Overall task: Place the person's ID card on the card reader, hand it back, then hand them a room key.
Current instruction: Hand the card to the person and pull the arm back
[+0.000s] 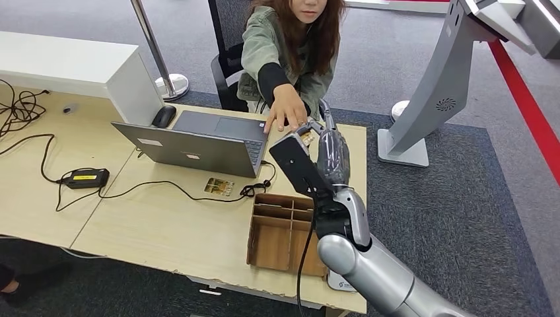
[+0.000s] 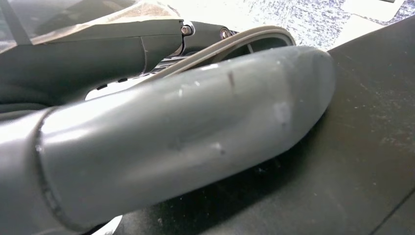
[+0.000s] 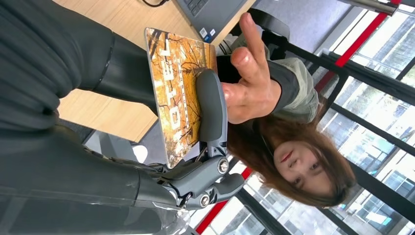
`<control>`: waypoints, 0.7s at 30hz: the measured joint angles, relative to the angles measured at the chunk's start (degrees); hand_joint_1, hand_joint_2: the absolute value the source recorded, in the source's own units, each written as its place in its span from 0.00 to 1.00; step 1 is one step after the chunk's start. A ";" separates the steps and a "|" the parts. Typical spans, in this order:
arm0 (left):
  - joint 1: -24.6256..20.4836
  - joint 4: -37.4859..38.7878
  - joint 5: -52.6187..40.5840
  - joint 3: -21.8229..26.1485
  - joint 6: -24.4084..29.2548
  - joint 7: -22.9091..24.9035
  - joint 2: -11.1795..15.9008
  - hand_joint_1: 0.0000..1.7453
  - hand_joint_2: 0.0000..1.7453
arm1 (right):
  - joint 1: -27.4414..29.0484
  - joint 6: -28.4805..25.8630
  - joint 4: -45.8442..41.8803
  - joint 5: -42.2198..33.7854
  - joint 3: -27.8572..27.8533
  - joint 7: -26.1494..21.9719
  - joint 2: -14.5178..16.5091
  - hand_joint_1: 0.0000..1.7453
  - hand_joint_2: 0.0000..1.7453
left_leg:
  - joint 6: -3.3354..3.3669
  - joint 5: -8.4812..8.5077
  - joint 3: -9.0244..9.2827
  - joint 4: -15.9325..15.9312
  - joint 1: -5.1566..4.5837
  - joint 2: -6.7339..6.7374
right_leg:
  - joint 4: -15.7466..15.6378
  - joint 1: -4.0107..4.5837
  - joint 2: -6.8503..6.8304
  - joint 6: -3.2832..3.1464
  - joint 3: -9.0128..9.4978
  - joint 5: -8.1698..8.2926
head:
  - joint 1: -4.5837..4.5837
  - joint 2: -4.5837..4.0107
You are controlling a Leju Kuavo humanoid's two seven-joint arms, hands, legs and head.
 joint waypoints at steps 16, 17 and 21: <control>-0.07 0.00 0.03 -0.03 0.01 0.51 -0.10 0.00 0.00 | -0.26 -1.90 4.63 -3.82 2.62 -3.46 2.71 0.05 1.00 | 0.00 -0.01 0.00 0.00 -0.01 0.00 | -0.01 -0.01 -0.02 0.01 -0.01 -0.01 | 0.01 0.00; -0.06 0.00 0.05 -0.03 0.01 0.51 -0.10 0.00 0.00 | -0.25 -1.90 4.59 -3.99 2.75 -3.56 2.69 0.00 1.00 | 0.00 -0.01 0.01 0.00 -0.01 0.00 | -0.01 -0.01 -0.02 0.01 -0.01 -0.01 | 0.01 0.00; -0.06 0.00 0.13 -0.02 -0.01 0.51 -0.09 0.00 0.00 | 0.27 -1.81 2.76 -4.60 3.14 -3.33 2.12 0.00 1.00 | 0.00 0.00 0.03 0.00 0.00 0.01 | -0.01 -0.01 -0.02 0.00 -0.02 -0.01 | 0.01 0.00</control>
